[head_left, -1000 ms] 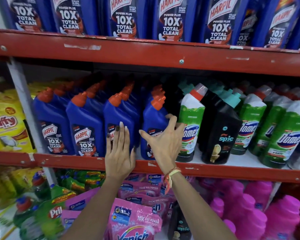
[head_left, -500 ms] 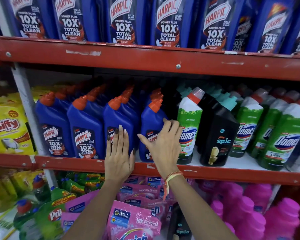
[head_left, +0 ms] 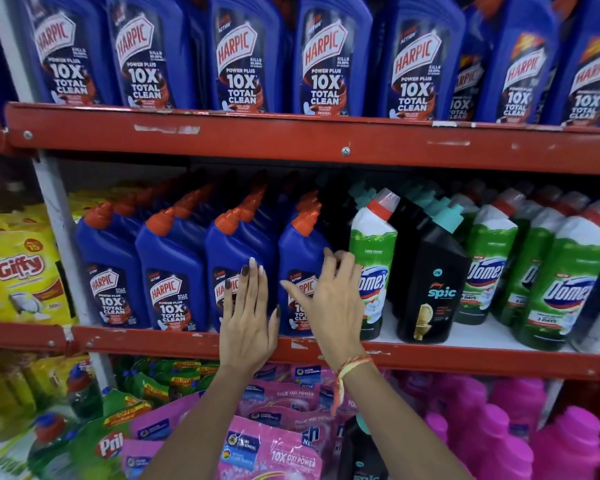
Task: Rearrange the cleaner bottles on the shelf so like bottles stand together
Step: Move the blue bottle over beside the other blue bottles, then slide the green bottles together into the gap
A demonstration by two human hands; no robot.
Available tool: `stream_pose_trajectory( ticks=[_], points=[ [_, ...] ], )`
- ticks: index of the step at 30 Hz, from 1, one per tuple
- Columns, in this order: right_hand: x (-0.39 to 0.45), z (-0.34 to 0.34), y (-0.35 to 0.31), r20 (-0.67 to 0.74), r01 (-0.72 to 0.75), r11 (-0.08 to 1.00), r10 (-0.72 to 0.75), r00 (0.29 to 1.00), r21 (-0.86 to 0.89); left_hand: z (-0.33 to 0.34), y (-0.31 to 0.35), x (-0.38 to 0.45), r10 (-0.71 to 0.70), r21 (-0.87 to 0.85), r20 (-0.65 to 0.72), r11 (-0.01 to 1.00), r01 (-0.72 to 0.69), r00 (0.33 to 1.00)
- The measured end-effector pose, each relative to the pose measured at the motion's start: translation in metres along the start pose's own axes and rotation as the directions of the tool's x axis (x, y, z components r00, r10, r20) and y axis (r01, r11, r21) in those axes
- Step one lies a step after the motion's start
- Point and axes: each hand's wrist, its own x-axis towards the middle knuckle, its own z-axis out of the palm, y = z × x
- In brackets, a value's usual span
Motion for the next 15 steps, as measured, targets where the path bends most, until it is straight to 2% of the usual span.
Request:
stream_pose_trajectory(
  ticks=[3, 6, 9, 12, 15],
  points=[
    [0.003, -0.009, 0.018, -0.163, -0.006, 0.993, 0.025, 0.986, 0.117, 0.002, -0.001, -0.002, 0.004, 0.005, 0.001, 1.0, -0.004, 1.0],
    [0.013, -0.017, 0.031, -0.253, -0.18, 0.969, 0.219, 0.942, 0.17, 0.003, -0.001, -0.001, 0.005, 0.0, -0.007, 1.0, -0.005, 1.0],
    [0.016, -0.018, 0.04, -0.154, -0.326, 0.92, 0.362, 0.919, 0.216, 0.003, -0.001, -0.002, 0.001, -0.006, -0.008, 1.0, -0.001, 1.0],
    [0.018, -0.019, 0.045, 0.016, -0.402, 0.859, 0.419, 0.908, 0.317, 0.002, 0.0, -0.001, -0.002, -0.011, -0.002, 1.0, 0.002, 1.0],
    [0.022, -0.02, 0.05, 0.087, -0.488, 0.807, 0.489, 0.868, 0.332, 0.002, -0.001, -0.003, -0.003, -0.01, 0.003, 1.0, 0.003, 1.0]
  ],
)
